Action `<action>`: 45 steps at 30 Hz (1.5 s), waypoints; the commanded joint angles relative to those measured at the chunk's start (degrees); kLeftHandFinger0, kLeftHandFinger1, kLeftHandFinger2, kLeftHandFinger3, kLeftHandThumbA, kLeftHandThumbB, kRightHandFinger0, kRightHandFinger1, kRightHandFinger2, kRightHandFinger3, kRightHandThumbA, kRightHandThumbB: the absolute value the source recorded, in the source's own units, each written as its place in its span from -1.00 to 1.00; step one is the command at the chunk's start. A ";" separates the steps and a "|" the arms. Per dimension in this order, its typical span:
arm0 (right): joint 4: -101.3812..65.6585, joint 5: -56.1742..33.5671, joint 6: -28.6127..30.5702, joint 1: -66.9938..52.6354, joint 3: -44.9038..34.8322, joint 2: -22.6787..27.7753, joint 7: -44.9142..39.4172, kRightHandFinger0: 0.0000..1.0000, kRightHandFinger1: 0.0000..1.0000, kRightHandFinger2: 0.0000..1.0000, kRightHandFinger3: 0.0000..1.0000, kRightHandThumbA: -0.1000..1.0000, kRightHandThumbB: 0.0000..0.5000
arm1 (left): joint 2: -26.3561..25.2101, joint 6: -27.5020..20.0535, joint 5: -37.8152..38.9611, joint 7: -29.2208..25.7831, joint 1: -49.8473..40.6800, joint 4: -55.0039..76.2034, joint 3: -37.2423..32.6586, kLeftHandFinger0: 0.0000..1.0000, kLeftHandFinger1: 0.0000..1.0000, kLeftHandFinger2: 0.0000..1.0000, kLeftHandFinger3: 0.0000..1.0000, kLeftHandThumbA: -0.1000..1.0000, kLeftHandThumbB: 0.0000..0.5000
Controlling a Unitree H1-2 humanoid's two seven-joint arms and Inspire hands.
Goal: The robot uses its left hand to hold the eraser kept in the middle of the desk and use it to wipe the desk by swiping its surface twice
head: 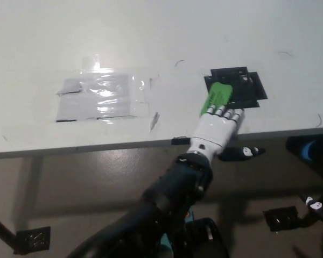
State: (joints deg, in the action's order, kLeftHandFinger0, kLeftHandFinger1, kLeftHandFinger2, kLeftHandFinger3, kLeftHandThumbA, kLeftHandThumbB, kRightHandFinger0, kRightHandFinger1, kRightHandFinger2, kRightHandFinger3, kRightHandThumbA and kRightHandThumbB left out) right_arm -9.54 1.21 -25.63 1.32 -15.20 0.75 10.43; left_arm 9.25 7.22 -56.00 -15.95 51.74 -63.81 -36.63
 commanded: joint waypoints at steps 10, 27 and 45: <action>-1.50 -2.24 3.50 0.37 -3.06 -0.19 0.75 1.00 1.00 1.00 1.00 1.00 -1.00 | -13.25 -0.66 13.49 10.76 -15.75 -4.71 13.81 1.00 1.00 1.00 1.00 1.00 0.52; -1.88 -3.27 3.68 0.01 -5.13 0.00 0.57 1.00 1.00 1.00 1.00 1.00 -1.00 | -20.01 2.77 16.00 11.08 -24.07 2.65 22.40 1.00 1.00 1.00 1.00 1.00 0.49; -1.89 -3.79 3.90 -0.58 -6.22 -0.30 1.01 1.00 1.00 1.00 1.00 1.00 -1.00 | -26.71 4.65 16.75 13.22 -30.16 7.51 25.71 1.00 1.00 1.00 1.00 1.00 0.67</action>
State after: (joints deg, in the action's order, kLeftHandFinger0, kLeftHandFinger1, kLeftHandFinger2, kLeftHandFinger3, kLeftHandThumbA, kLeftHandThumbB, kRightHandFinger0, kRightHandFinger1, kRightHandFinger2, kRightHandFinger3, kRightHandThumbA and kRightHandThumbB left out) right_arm -9.55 -1.02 -25.61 0.32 -20.37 0.65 10.55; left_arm -14.37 1.62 -47.97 -18.61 36.24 -46.85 -13.20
